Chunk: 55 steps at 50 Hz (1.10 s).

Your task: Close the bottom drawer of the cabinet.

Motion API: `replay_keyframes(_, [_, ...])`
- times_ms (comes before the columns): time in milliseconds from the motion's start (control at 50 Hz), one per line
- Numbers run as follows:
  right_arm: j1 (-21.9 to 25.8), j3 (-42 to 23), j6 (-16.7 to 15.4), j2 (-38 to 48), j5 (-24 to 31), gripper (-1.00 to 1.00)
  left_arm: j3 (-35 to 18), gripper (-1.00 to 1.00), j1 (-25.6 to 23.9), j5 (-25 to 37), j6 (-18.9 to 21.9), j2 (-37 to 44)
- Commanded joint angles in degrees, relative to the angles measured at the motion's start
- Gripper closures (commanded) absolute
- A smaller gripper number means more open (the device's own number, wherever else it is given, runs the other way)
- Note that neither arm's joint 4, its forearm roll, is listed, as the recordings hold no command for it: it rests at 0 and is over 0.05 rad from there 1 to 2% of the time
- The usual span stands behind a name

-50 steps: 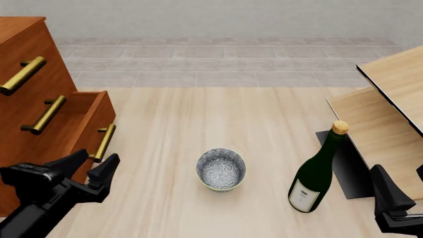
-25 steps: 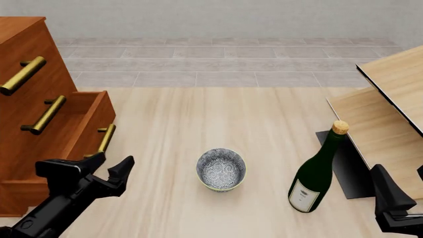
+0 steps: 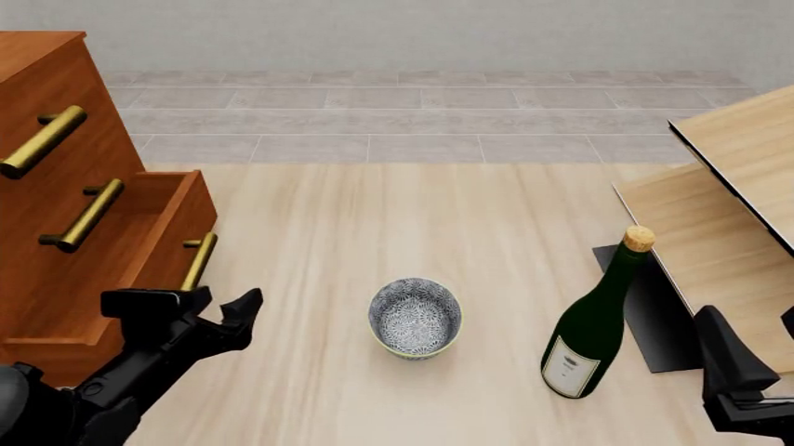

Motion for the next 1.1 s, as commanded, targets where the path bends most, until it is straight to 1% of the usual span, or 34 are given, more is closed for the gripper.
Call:
replay_keyframes(20, [0.0, 0.0, 0.0, 0.4, -0.3, -1.0, -1.8, -1.0, 1.5, -0.6, -0.3, 4.3])
replay_keyframes(140, [0.0, 0.0, 0.1, 0.8, -0.6, -1.0, -2.2, -1.0, 3.0, -2.3, 0.3, 7.9])
replay_keyframes(300, [0.0, 0.0, 0.2, 1.4, -1.3, -1.0, -2.6, -1.0, 5.2, -2.7, 1.5, 9.5])
replay_keyframes(420, [0.0, 0.0, 0.2, 1.4, -1.2, -1.0, -3.0, -1.0, 7.2, -1.7, 2.4, 9.3])
replay_keyframes(520, [0.1, 0.0, 0.2, 1.2, -1.0, -1.0, -2.9, -1.0, 8.8, -2.8, 4.3, 10.2])
replay_keyframes(600, [0.2, 0.0, 0.2, 1.5, -1.2, -1.0, -2.6, -1.0, 9.8, -2.3, 5.8, 9.1])
replay_keyframes(680, [0.3, 0.0, 0.1, 1.9, -1.5, -1.0, -3.0, -1.0, 10.5, -2.7, 5.9, 9.8])
replay_keyframes(840, [0.5, 0.0, 0.0, 2.1, -1.6, -1.0, -3.8, -1.0, 12.3, -0.8, 6.9, 8.6])
replay_keyframes(1100, [0.5, 0.0, -0.1, 2.0, -1.5, -1.0, -4.0, -1.0, 15.5, -1.7, 8.4, 9.9])
